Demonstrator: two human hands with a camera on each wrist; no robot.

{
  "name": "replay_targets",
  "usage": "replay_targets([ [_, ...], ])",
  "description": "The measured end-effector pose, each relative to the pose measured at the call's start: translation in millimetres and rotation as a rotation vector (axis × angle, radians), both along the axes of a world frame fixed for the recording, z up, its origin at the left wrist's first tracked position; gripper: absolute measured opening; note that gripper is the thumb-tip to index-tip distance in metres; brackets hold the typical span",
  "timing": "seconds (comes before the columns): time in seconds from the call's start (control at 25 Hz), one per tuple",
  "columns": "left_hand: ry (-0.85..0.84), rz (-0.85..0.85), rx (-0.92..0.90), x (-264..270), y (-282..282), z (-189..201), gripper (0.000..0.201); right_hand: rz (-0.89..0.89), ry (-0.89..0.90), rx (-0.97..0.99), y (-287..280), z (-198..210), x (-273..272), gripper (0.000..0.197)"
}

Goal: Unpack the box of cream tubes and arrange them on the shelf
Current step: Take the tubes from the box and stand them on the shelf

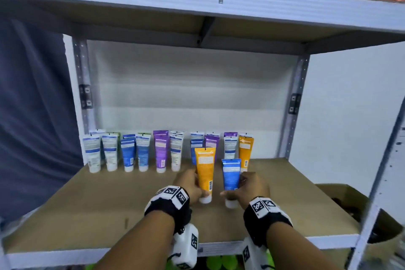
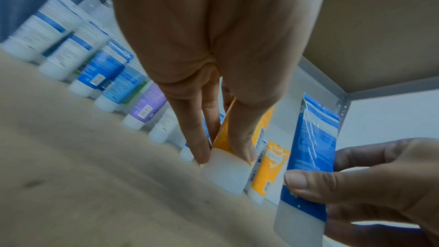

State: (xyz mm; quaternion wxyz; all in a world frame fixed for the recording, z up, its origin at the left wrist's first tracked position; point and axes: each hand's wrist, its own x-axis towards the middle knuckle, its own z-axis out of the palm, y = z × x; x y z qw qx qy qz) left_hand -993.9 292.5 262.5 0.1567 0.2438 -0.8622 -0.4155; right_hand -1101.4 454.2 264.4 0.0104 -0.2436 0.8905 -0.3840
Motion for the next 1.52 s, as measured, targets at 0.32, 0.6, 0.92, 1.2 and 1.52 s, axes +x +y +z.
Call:
replay_targets([
  [0.32,-0.101,-0.079,-0.078,-101.0,32.9,-9.0,0.067,-0.121,-0.102,0.056,47.5,-8.4,-80.7,0.043],
  [0.6,-0.148,-0.062,-0.144,-187.9,68.6,-15.8,0.047,-0.224,-0.128,0.138,60.5,-15.6,-161.4,0.062],
  [0.92,-0.243,0.016,-0.285,-285.4,93.0,-13.2,0.037,-0.267,-0.133,0.177,55.3,-14.1,-245.3,0.065],
  [1.2,-0.261,0.149,-0.212,-351.2,91.9,-14.3,0.037,-0.281,-0.136,0.120,29.5,-20.2,-295.8,0.061],
  [1.52,-0.229,0.197,-0.204,-389.0,78.6,-20.0,0.033,-0.284,-0.120,0.134,4.8,-21.0,-338.1,0.067],
])
